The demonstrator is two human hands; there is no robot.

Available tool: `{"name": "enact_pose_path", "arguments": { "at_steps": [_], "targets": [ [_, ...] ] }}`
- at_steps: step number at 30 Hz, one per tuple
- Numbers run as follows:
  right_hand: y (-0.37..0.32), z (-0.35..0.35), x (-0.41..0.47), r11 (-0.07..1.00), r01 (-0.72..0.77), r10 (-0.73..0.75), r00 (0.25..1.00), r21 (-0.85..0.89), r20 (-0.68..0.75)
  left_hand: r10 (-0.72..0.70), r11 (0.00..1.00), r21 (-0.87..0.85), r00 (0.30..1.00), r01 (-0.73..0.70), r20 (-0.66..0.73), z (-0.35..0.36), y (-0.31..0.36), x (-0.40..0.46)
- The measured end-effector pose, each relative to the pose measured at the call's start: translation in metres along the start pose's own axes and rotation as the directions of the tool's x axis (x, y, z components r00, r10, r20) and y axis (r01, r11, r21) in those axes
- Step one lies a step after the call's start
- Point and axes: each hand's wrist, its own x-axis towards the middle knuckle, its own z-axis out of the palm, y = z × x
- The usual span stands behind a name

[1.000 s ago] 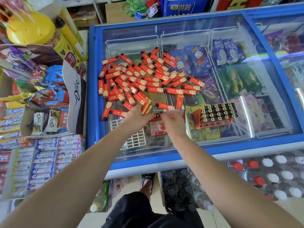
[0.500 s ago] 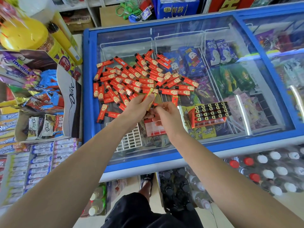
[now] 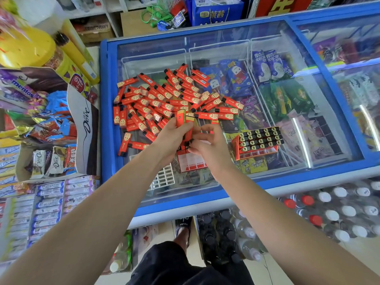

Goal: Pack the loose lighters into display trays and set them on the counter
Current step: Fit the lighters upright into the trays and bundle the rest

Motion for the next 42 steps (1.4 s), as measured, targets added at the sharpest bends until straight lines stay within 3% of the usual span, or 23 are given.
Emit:
{"name": "enact_pose_path", "arguments": {
  "at_steps": [4,10,14,18,21,24,27,30,35,42],
  "targets": [
    [-0.002,-0.004,0.001,0.998,-0.041,0.041,0.999,0.055,0.005,-0.015,1.000,-0.022,1.000,0.015,0.014,0.003,0.002,-0.002],
    [-0.003,-0.010,0.002,0.995,-0.097,0.097,0.995,0.000,0.006,-0.042,0.999,-0.019,0.999,0.042,0.002,0.006,0.005,-0.003],
    [-0.002,-0.021,0.005,0.994,-0.069,0.064,0.996,-0.085,-0.054,0.022,0.988,0.157,0.999,-0.016,-0.034,0.002,0.002,-0.002],
    [-0.001,-0.034,0.002,0.973,0.045,-0.076,0.988,-0.228,-0.132,0.140,0.862,0.501,0.986,-0.077,-0.090,-0.008,-0.004,-0.002],
    [0.004,-0.042,0.003,0.878,0.173,-0.240,0.966,-0.445,-0.099,0.158,0.777,0.626,0.984,-0.074,-0.080,-0.013,-0.011,0.000],
    [0.008,-0.045,0.003,0.803,0.249,-0.331,0.942,-0.541,-0.059,0.140,0.702,0.710,0.988,-0.051,-0.068,-0.015,-0.015,0.003],
    [0.011,-0.045,0.005,0.732,0.306,-0.381,0.925,-0.609,0.006,0.117,0.695,0.718,0.991,-0.038,-0.061,-0.016,-0.018,0.004],
    [0.019,-0.047,0.014,0.565,0.407,-0.445,0.883,-0.718,0.150,0.116,0.687,0.726,0.990,-0.026,-0.074,-0.016,-0.019,0.005],
    [0.030,-0.044,0.024,0.339,0.469,-0.447,0.843,-0.815,0.299,0.114,0.685,0.728,0.991,-0.026,-0.071,-0.016,-0.018,0.004],
    [0.035,-0.036,0.026,0.224,0.525,-0.427,0.810,-0.821,0.402,0.129,0.678,0.735,0.989,-0.033,-0.074,-0.015,-0.018,0.002]
  ]
}}
